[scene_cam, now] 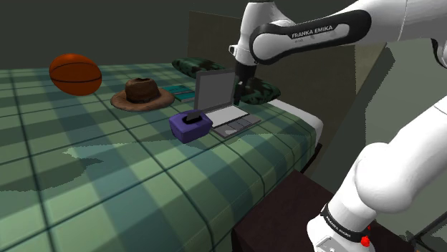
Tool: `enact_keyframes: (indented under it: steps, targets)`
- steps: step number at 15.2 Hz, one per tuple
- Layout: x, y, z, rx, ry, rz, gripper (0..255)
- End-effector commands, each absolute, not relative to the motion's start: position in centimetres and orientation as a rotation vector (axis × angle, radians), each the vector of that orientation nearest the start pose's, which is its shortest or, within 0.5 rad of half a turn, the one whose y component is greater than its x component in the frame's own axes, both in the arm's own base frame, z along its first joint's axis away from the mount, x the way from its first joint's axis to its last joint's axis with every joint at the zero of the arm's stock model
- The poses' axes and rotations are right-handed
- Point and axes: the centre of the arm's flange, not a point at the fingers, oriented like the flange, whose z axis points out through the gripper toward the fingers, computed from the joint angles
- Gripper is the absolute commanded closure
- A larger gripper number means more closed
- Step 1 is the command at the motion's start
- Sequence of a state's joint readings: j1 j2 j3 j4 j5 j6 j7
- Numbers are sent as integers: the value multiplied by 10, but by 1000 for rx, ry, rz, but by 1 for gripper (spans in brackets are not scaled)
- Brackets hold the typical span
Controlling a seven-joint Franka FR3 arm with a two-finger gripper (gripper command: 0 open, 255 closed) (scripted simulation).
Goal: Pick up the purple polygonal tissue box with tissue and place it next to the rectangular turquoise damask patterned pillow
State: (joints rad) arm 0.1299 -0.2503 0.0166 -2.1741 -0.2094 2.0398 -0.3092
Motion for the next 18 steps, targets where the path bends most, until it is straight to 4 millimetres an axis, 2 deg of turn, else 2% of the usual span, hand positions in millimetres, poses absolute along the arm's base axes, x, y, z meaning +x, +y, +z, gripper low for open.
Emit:
enact_keyframes:
  steps: [1,11,16,18]
  targets:
    - [508,72,500,-3202,-989,-190,0]
    - [584,152,447,-3063,-1454,-292,0]
    - [614,198,420,-2964,-1680,-342,0]
    - [618,202,413,-2953,-1702,-347,0]
